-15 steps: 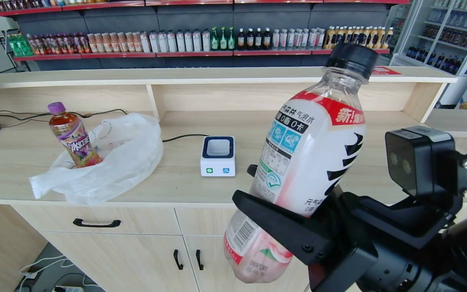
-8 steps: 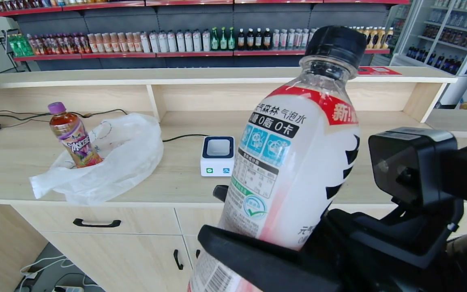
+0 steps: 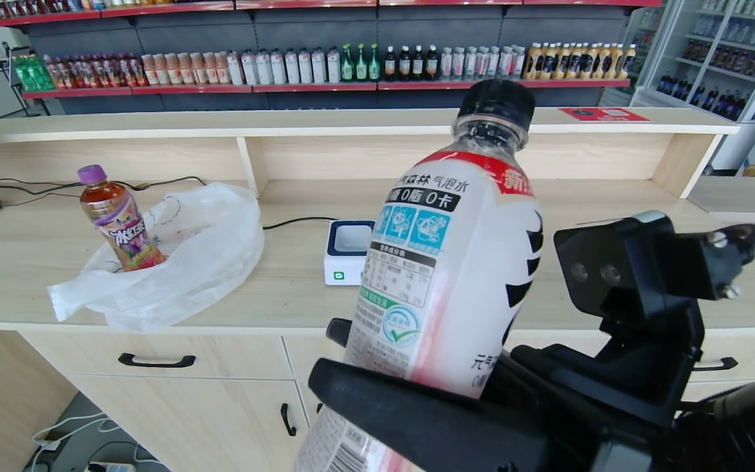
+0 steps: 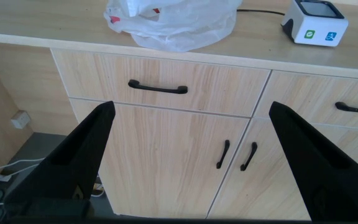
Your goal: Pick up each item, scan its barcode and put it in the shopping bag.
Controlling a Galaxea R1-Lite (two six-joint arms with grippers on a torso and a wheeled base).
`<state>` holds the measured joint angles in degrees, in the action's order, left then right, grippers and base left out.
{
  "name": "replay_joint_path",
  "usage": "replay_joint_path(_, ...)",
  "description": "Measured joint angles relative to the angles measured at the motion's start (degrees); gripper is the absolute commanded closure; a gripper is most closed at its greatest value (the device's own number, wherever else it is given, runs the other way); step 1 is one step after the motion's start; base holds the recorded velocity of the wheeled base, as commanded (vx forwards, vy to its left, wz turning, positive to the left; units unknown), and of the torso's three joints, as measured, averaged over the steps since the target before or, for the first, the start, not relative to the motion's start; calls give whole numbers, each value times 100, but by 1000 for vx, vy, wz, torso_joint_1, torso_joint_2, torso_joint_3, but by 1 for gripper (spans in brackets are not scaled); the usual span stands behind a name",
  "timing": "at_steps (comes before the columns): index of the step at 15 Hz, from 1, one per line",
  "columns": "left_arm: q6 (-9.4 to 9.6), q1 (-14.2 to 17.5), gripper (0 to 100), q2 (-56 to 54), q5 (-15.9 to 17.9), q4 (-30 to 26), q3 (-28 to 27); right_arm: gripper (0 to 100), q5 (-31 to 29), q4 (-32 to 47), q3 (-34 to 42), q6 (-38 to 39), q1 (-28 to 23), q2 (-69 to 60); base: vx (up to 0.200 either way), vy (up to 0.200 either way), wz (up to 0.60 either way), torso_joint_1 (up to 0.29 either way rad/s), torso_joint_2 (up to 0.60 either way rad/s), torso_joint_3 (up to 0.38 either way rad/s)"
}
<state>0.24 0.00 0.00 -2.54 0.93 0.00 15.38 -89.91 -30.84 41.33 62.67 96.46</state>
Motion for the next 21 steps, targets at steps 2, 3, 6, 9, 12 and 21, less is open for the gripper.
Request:
replay_joint_path(2,0,0,0,0,0,2,0,100,2,7,28,361,15,28,0,0,0,0,0,0)
replay_joint_path(3,2,0,0,0,0,2,0,100,2,-11,-46,457,-18,30,0,0,0,0,0,0)
replay_joint_path(6,2,0,0,0,2,2,0,100,2,-1,150,547,-49,-55,0,0,0,0,0,0)
replay_joint_path(9,0,0,0,0,0,2,0,100,2,-1,422,774,-46,-284,0,0,0,0,0,0)
replay_joint_path(12,11,0,0,0,2,2,0,100,5,-1,662,978,-46,-547,0,0,0,0,0,0)
replay_joint_path(21,35,0,0,0,9,-9,0,100,7,-1,681,1169,-83,-761,0,0,0,0,0,0)
